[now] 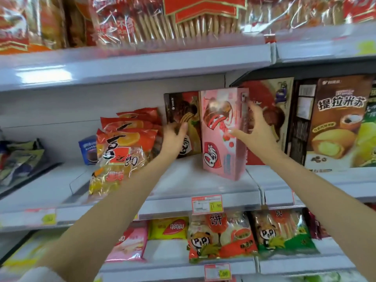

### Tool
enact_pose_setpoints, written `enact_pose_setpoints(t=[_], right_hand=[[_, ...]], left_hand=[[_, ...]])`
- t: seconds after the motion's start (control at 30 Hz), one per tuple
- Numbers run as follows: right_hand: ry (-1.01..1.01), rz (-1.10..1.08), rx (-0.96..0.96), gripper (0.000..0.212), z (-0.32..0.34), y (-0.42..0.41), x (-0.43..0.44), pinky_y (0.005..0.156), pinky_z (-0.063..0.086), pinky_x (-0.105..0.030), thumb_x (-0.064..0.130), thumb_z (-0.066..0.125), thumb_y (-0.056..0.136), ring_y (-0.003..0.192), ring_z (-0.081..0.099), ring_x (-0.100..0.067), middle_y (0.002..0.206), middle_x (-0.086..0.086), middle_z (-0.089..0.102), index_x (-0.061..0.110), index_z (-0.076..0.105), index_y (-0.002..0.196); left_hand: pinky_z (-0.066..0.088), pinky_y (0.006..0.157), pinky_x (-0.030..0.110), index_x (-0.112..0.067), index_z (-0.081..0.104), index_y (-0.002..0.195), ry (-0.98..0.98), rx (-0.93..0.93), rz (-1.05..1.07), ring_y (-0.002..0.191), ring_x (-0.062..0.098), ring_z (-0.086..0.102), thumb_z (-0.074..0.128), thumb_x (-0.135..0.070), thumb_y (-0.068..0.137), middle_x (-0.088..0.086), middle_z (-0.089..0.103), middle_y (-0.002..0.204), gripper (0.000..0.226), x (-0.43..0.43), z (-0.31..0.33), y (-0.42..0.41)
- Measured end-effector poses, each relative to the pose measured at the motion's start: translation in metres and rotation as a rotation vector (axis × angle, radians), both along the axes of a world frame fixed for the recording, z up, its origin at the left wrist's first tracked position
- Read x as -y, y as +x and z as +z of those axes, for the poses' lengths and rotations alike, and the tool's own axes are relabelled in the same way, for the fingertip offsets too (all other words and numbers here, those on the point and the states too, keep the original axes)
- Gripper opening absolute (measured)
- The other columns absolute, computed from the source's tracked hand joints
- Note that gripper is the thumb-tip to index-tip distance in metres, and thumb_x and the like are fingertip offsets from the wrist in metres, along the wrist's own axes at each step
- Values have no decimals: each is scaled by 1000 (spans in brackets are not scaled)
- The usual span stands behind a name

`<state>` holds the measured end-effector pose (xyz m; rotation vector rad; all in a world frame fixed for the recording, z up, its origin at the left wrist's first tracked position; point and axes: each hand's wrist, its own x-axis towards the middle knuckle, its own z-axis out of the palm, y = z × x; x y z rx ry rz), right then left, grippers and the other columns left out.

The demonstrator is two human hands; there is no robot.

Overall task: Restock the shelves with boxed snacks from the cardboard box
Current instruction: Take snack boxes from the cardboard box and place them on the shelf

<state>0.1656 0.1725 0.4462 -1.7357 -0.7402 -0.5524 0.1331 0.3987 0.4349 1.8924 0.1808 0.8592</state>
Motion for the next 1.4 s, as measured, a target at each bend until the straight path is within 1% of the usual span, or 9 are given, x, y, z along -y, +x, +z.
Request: enact_pose_setpoints(t=[0.13, 0.27, 0.5, 0.6, 0.7, 0.87, 1.1, 1.23, 1.4], right_hand=[[-299, -393, 9, 56, -19, 4, -11, 88, 39, -33, 22, 71, 81, 112, 50, -32, 122, -17, 49, 14, 50, 133], [-392, -394, -38, 47, -30, -9, -18, 82, 45, -36, 18, 62, 86, 109, 54, -31, 121, -12, 55, 19, 51, 132], [-394, -334, 88, 26, -51, -52, 26, 82, 47, -35, 10, 61, 85, 93, 59, -25, 105, -6, 58, 15, 64, 111], [-408, -306, 68, 27, -67, -78, 48, 84, 43, -32, 11, 60, 88, 95, 54, -17, 109, -1, 56, 18, 61, 114], [-441, -338, 121, 27, -92, -103, 73, 85, 44, -35, 11, 60, 88, 96, 55, -20, 109, -3, 59, 16, 61, 114], [-689, -430, 204, 25, -167, -135, 132, 71, 47, -38, 14, 55, 83, 88, 55, -24, 97, -7, 62, 11, 65, 106], [-999, -350, -333, 27, -351, -177, 232, 60, 54, -42, 13, 58, 76, 75, 63, -36, 94, -12, 63, 11, 62, 102], [-1225, -256, -613, 40, -434, -192, 277, 92, 45, -40, 15, 48, 87, 107, 57, -34, 121, -13, 55, 14, 55, 126], [-1411, -156, -718, 47, -503, -186, 317, 98, 36, -31, 13, 44, 92, 121, 46, -23, 136, -4, 43, 22, 39, 138]], left_hand=[[37, 106, 36, -6, 16, 140, 23, -72, -197, 129, 27, 41, 81, -35, 68, 16, 38, 140, 102, 28, -15, -2], [34, 105, 43, -6, -1, 145, 267, -245, 46, 135, 32, 31, 81, -46, 64, 16, 25, 147, 122, 56, -20, 16], [35, 100, 44, -2, 14, 140, 333, -377, 201, 128, 38, 35, 79, -37, 69, 22, 32, 138, 102, 70, -22, 25], [32, 98, 41, 0, 31, 136, 648, -3, 229, 119, 37, 39, 72, -28, 74, 21, 40, 130, 80, 76, -16, 0], [40, 87, 41, -2, 53, 117, 902, 376, -89, 103, 34, 48, 51, -27, 80, 16, 53, 113, 45, 94, -24, -45], [35, 72, 32, -12, 60, 103, 1186, 408, -464, 91, 23, 53, 45, -26, 81, 6, 62, 99, 30, 142, -110, -109], [31, 40, 19, -22, 63, 63, 1446, -232, -743, 48, 14, 57, 70, -23, 49, -5, 56, 55, 16, 217, -322, -146], [36, 36, 17, -21, 58, 49, 1469, -483, -790, 41, 13, 55, 58, -18, 47, -2, 53, 45, 3, 245, -406, -150], [46, 55, 18, -23, 73, 75, 1525, -724, -886, 66, 12, 65, 65, -28, 54, -2, 67, 69, 23, 287, -474, -142]])
